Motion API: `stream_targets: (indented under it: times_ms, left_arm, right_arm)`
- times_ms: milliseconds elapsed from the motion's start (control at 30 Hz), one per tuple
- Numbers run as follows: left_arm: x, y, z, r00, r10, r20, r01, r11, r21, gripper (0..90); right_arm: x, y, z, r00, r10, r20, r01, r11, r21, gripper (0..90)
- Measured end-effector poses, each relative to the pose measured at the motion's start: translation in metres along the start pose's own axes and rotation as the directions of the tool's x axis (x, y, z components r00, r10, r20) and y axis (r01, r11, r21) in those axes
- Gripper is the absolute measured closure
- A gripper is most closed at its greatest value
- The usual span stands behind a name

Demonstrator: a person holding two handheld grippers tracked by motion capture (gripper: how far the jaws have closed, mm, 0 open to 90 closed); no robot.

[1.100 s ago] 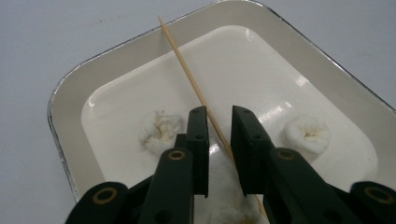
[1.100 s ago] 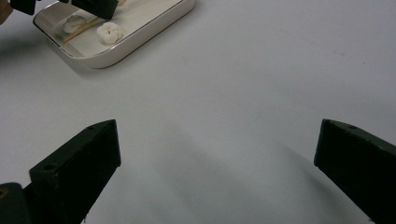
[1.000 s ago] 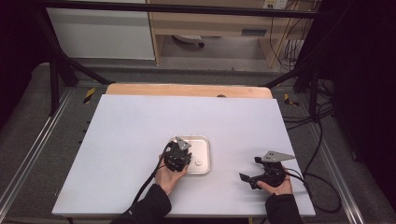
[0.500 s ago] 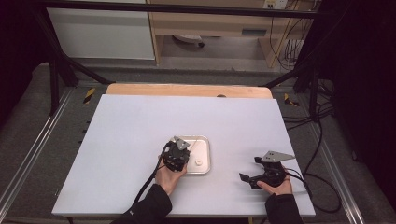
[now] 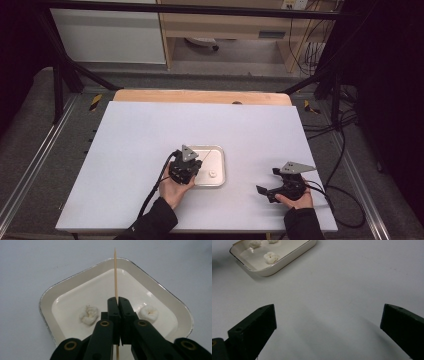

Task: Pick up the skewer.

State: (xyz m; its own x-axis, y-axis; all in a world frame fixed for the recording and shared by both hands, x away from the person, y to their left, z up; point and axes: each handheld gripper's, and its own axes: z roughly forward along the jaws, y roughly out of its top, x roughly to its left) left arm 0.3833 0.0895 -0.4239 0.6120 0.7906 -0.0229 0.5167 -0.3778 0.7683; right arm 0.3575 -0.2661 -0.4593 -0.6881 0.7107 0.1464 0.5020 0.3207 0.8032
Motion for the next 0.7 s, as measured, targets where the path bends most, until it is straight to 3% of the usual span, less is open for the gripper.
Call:
stream_targets:
  times_ms: [333, 700]
  left_arm:
    - [0.016, -0.004, -0.023, 0.9944, 0.073, 0.076, -0.074, 0.9972, 0.01, 88.9]
    - [0.027, -0.008, -0.038, 0.9744, 0.157, 0.161, -0.167, 0.9847, 0.049, 88.9]
  right_arm:
    - [0.004, 0.003, 0.001, 0.9997, -0.023, 0.001, 0.023, 1.0, 0.001, 0.8]
    - [0.022, 0.019, 0.007, 0.9915, -0.123, 0.042, 0.122, 0.992, 0.035, 0.7]
